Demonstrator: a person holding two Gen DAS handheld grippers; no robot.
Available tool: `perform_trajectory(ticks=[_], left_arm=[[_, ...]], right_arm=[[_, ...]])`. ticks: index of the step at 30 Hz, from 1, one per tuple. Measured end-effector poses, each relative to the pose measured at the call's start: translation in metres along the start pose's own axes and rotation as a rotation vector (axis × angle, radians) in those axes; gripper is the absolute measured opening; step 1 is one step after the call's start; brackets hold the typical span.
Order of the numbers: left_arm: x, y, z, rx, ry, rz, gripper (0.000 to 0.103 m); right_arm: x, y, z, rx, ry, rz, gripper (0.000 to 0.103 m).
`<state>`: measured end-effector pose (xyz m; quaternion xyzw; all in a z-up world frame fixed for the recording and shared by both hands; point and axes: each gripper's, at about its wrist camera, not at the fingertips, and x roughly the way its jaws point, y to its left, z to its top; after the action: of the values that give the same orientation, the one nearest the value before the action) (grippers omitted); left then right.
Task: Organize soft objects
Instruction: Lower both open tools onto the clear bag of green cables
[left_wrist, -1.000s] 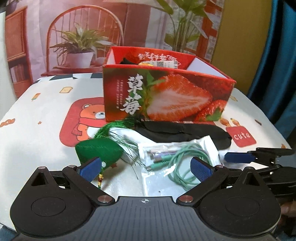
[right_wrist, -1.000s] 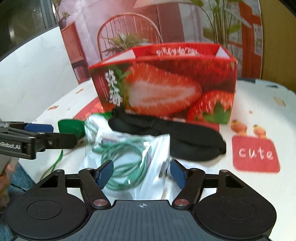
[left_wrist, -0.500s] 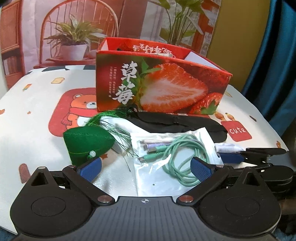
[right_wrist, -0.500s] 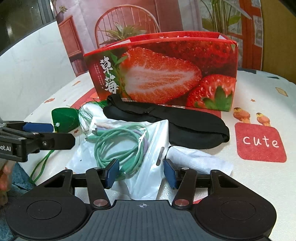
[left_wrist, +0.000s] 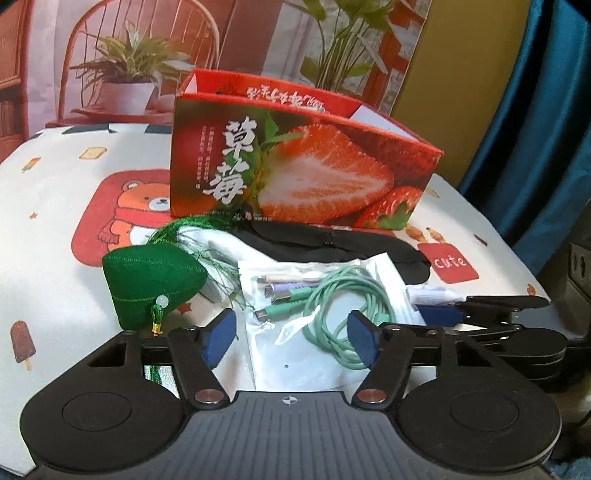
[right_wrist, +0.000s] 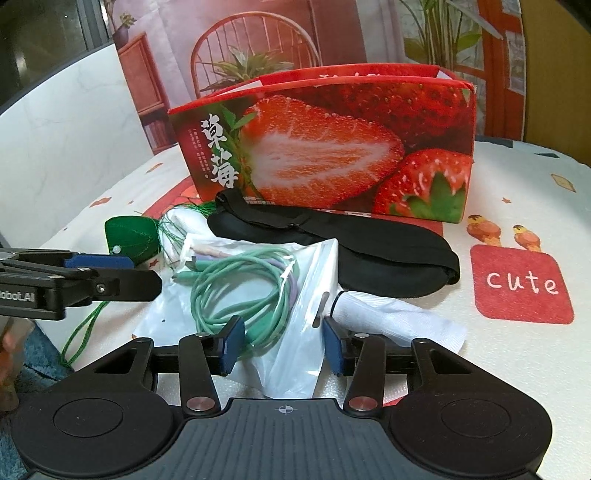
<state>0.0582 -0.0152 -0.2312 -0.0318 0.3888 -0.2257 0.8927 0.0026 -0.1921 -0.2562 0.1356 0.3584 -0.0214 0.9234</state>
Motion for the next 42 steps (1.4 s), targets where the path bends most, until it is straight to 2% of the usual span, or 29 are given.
perform_trajectory(ticks=[5,9,15,30,34,42], left_arm=[[0.014,0.006,0.003,0.0,0.04,0.042,0.057],[0.026,0.012,0.003,-0.02,0.074,0.072,0.055],[0.03,0.011,0.006,-0.004,0.069,0.086,0.054],[0.038,0.007,0.009,0.021,0.06,0.06,0.054],[0.035,0.007,0.006,0.009,0.062,0.02,0.041],[0.03,0.008,0.0,0.0,0.057,0.01,0.041]], right_arm=[[0.003,0.003,0.001,-0.018,-0.002,-0.008,0.042],[0.006,0.006,0.004,-0.032,-0.006,-0.011,0.042],[0.009,0.004,0.007,-0.029,-0.01,-0.011,0.042],[0.016,0.0,0.012,0.007,-0.016,0.002,0.043],[0.015,0.0,0.01,0.019,-0.017,0.013,0.043],[0.01,0.005,0.005,0.008,-0.02,0.027,0.043]])
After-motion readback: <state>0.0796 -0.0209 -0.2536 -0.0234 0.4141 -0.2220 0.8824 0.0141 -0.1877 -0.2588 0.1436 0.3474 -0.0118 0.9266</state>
